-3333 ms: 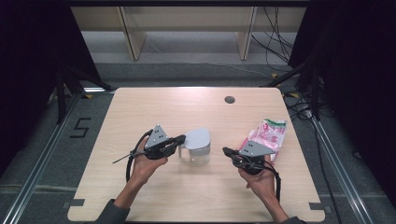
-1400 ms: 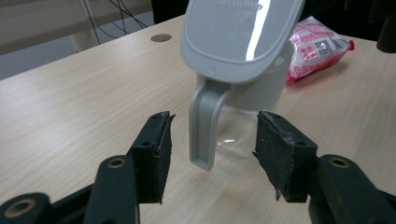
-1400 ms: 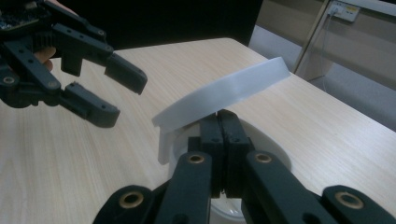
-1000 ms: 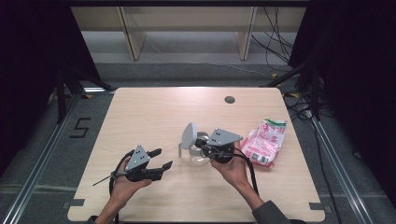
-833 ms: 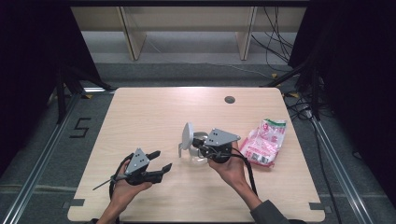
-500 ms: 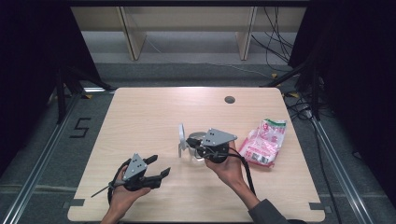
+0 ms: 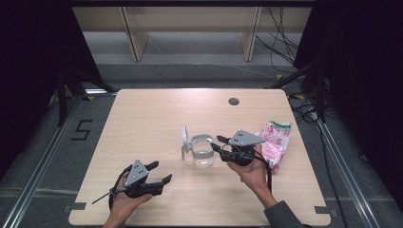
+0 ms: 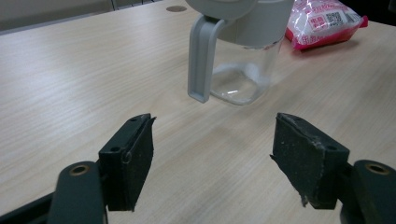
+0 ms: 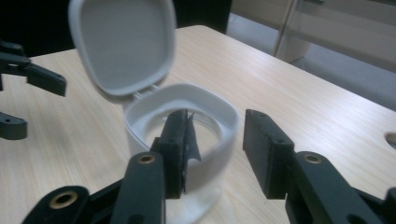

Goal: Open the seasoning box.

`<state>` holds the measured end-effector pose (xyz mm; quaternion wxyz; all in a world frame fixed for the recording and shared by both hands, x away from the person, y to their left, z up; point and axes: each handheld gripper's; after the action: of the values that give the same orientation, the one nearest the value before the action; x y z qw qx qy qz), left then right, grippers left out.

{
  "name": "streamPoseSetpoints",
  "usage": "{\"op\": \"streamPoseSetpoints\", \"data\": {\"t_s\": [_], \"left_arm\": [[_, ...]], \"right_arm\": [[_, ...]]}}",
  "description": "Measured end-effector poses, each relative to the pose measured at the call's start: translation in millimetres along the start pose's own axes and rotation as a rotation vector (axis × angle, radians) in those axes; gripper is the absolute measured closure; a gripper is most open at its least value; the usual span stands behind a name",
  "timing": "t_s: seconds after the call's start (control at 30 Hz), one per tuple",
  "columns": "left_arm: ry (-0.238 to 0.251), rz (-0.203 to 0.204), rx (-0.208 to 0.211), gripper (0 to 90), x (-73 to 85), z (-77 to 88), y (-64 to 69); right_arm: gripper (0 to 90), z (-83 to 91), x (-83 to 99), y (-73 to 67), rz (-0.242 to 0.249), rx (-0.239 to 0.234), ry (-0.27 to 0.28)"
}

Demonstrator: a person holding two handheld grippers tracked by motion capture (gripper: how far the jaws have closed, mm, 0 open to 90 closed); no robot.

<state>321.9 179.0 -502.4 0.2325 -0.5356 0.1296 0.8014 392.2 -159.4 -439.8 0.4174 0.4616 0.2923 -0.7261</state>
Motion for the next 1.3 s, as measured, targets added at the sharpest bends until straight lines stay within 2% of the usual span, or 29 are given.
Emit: {"op": "streamPoseSetpoints", "data": {"t_s": [0.07, 0.17, 0.2, 0.23, 0.3, 0.33, 0.4, 0.43, 0.47, 0.53, 0.57, 0.6, 0.7, 0.77, 0.8, 0.83, 0.87, 0.97, 1.0, 1.03, 1.07, 1.17, 1.2, 1.23, 1.27, 1.3], "left_arm": [[-0.005, 0.000, 0.008, 28.2, 0.8, 0.4, 0.3], [-0.012, 0.003, 0.011, 28.1, 1.5, 2.0, -0.5], [-0.012, 0.006, 0.009, 27.9, 1.9, 2.5, -0.6], [-0.011, 0.008, 0.007, 27.6, 2.2, 2.7, -0.8], [-0.013, 0.019, 0.006, 27.0, 3.1, 2.7, -0.4], [-0.017, -0.008, 0.003, 27.0, 3.0, 3.3, -2.1], [-0.015, -0.014, 0.010, 26.3, 3.6, 3.0, -2.7], [-0.019, 0.013, 0.006, 26.3, 4.4, 3.4, -1.1], [-0.020, 0.013, 0.001, 25.7, 4.3, 4.0, -0.9], [-0.026, 0.019, -0.001, 23.8, 4.1, 4.7, -0.4], [-0.026, 0.019, -0.001, 23.9, 4.1, 4.7, -0.4], [-0.023, 0.022, 0.005, 23.9, 4.2, 4.6, -0.5], [-0.028, 0.019, 0.002, 23.6, 4.4, 4.6, 0.3], [-0.035, 0.020, 0.000, 23.3, 4.6, 4.5, 0.9], [-0.036, 0.021, 0.004, 23.2, 4.9, 4.1, 1.4], [-0.040, 0.025, 0.004, 23.2, 5.1, 4.1, 2.3], [-0.043, 0.023, 0.005, 22.1, 4.9, 3.8, 3.2], [-0.052, 0.032, 0.013, 21.0, 5.4, 2.3, 5.2], [-0.065, 0.026, 0.013, 20.1, 4.9, 2.7, 6.2], [-0.065, 0.026, 0.013, 19.1, 4.9, 2.7, 6.2], [-0.065, 0.033, 0.030, 17.8, 5.0, 1.9, 6.7], [-0.074, 0.024, 0.040, 17.4, 4.8, 2.9, 7.5], [-0.076, 0.023, 0.038, 17.4, 4.9, 2.8, 7.6], [-0.078, 0.025, 0.039, 17.4, 5.0, 2.4, 7.5], [-0.083, 0.025, 0.041, 17.4, 5.3, 1.9, 6.9], [-0.083, 0.025, 0.041, 17.4, 5.3, 1.9, 6.9]], "right_arm": [[59.6, 6.4, 4.9, 2.1, -0.028, 0.003, -0.007], [57.4, 11.0, 9.4, 5.7, -0.034, 0.019, -0.007], [57.2, 13.1, 10.9, 8.0, -0.022, 0.014, -0.013], [56.9, 16.0, 12.6, 6.9, -0.050, 0.030, -0.006], [55.2, 20.6, 15.0, 8.4, -0.045, 0.036, -0.005], [53.2, 25.5, 17.5, 10.1, -0.053, 0.057, 0.001], [51.7, 31.2, 20.1, 13.2, -0.065, 0.068, 0.007], [51.7, 31.2, 20.1, 13.2, -0.065, 0.068, 0.007], [50.3, 34.1, 21.5, 16.6, -0.065, 0.066, 0.011], [45.9, 43.3, 27.2, 19.2, -0.124, 0.091, 0.015], [45.1, 46.5, 29.9, 22.6, -0.113, 0.105, 0.014], [44.1, 49.7, 32.6, 22.3, -0.143, 0.117, 0.012], [41.7, 54.9, 38.3, 29.4, -0.140, 0.121, 0.021], [40.0, 64.1, 45.0, 33.0, -0.179, 0.163, 0.024], [39.0, 68.3, 46.3, 34.0, -0.188, 0.183, 0.014], [39.0, 68.3, 46.3, 34.0, -0.188, 0.183, 0.014], [37.8, 75.8, 48.4, 37.5, -0.195, 0.210, 0.008], [35.7, 81.2, 51.9, 41.1, -0.215, 0.228, 0.035], [35.0, 88.2, 55.8, 44.9, -0.236, 0.260, 0.018], [35.0, 88.2, 55.8, 44.9, -0.236, 0.260, 0.018], [34.0, 94.7, 60.4, 51.1, -0.233, 0.282, 0.019], [33.6, 101.5, 63.9, 56.5, -0.232, 0.298, 0.022], [32.3, 103.9, 65.0, 57.2, -0.252, 0.311, 0.027], [30.8, 107.0, 67.2, 61.0, -0.247, 0.322, 0.032], [30.8, 111.6, 70.8, 63.2, -0.261, 0.349, 0.042], [30.8, 111.6, 70.8, 63.2, -0.261, 0.349, 0.042]]}}
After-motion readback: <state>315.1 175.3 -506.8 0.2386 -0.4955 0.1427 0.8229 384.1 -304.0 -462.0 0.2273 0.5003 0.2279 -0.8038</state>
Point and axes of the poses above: each handheld gripper's, and its own axes: z roughly backward along the jaws, x roughly out of its underside, y roughly to its right, and after that the axes turned 13 degrees about -x, right-handed
